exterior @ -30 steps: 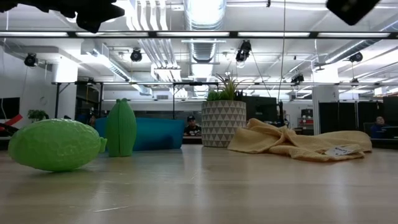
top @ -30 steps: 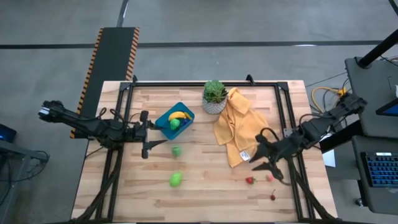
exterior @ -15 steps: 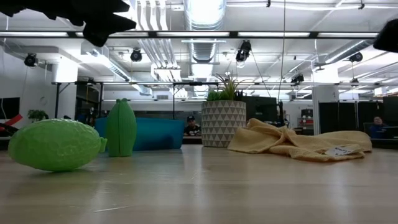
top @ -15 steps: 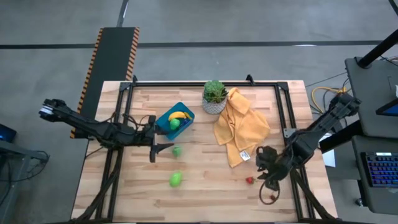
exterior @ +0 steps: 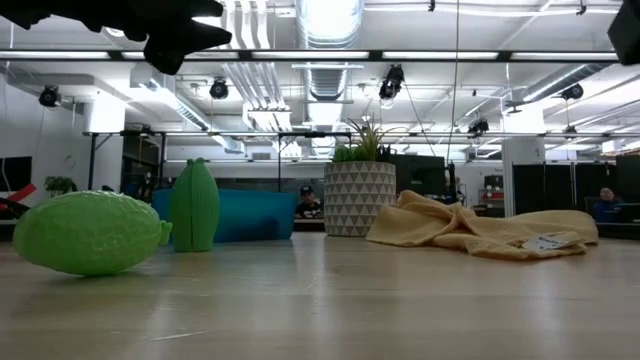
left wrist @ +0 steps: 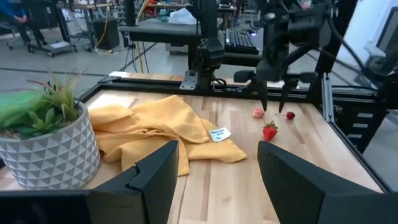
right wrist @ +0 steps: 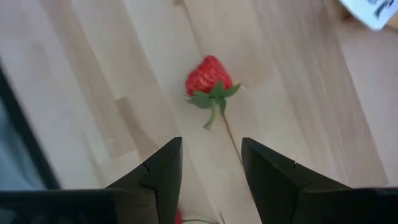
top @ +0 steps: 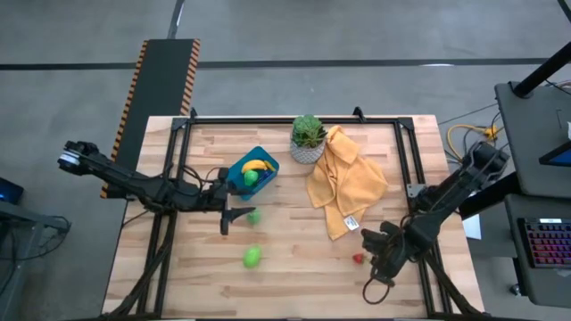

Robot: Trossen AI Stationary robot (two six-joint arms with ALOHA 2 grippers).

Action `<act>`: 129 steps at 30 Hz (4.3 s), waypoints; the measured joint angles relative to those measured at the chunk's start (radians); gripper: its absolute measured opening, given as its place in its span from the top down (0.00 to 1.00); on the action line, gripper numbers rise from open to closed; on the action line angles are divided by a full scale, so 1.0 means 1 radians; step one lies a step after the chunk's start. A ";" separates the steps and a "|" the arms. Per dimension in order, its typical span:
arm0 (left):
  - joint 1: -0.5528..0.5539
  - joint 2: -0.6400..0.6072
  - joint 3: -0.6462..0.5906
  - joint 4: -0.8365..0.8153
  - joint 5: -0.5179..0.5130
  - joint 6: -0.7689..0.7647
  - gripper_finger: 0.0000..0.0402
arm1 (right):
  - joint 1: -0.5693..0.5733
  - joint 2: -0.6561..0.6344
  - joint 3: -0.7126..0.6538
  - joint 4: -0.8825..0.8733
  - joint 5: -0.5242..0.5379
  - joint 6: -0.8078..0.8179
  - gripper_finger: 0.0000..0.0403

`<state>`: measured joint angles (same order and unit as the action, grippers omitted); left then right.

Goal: Pick and placing Produce into tupperware
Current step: Put the red strawberry into the blue bin

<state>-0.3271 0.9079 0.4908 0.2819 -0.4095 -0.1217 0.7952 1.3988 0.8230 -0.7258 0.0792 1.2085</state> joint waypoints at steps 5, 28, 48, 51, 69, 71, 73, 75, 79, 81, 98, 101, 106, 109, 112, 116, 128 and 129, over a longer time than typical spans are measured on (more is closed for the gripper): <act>0.000 -0.007 -0.001 0.001 0.000 0.006 0.49 | -0.001 0.067 0.000 0.012 0.001 0.004 0.61; 0.000 -0.005 -0.002 0.001 0.000 0.006 0.49 | -0.001 0.138 -0.005 0.058 0.056 -0.057 0.61; 0.000 -0.005 -0.002 0.000 0.000 0.006 0.49 | -0.002 0.142 -0.006 0.058 0.062 -0.085 0.77; 0.000 -0.005 -0.002 0.001 0.000 0.006 0.49 | -0.002 0.142 -0.006 0.058 0.062 -0.087 0.82; 0.000 -0.005 -0.005 0.001 0.000 0.006 0.49 | -0.001 0.142 -0.006 0.062 0.053 -0.155 0.98; 0.000 -0.005 -0.005 0.001 0.000 0.006 0.49 | -0.001 0.142 -0.006 0.064 0.053 -0.155 0.98; 0.000 -0.005 -0.005 0.000 0.000 0.006 0.49 | -0.001 0.142 -0.006 0.071 0.053 -0.155 0.98; 0.000 -0.005 -0.005 -0.001 0.000 0.006 0.49 | -0.001 0.142 -0.006 0.092 0.067 -0.161 0.98; 0.000 -0.005 -0.005 0.000 0.000 0.006 0.49 | -0.001 0.141 0.005 0.140 0.123 -0.200 0.98; 0.000 -0.005 -0.005 0.000 0.000 0.004 0.49 | -0.002 0.135 0.007 0.146 0.157 -0.215 0.98; 0.000 -0.005 -0.005 0.010 -0.062 -0.002 0.49 | -0.062 0.125 0.008 0.383 0.563 -0.413 0.98; 0.000 -0.005 -0.005 0.023 -0.062 -0.002 0.49 | -0.110 0.125 0.008 0.460 0.580 -0.519 0.98; 0.000 -0.005 -0.005 0.056 -0.071 -0.002 0.49 | -0.212 0.125 0.008 0.543 0.578 -0.652 0.98; 0.000 -0.005 -0.006 0.050 -0.072 0.000 0.49 | -0.277 0.125 0.008 0.581 0.571 -0.735 0.98; -0.001 -0.005 -0.006 0.050 -0.122 0.005 0.49 | -0.342 0.125 0.008 0.642 0.507 -0.822 0.98; -0.002 -0.004 -0.006 0.050 -0.163 0.003 0.49 | -0.421 0.125 0.008 0.752 0.441 -0.923 0.98; -0.022 0.000 -0.007 0.044 -0.172 -0.025 0.49 | -0.626 0.125 0.008 0.946 0.228 -1.093 0.98; -0.023 -0.001 -0.007 0.043 -0.172 -0.023 0.49 | -0.637 0.125 0.008 0.956 0.227 -1.096 0.98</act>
<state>-0.3501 0.9074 0.4835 0.3249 -0.5814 -0.1445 0.1583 1.5238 0.8307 0.2304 0.3066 0.1122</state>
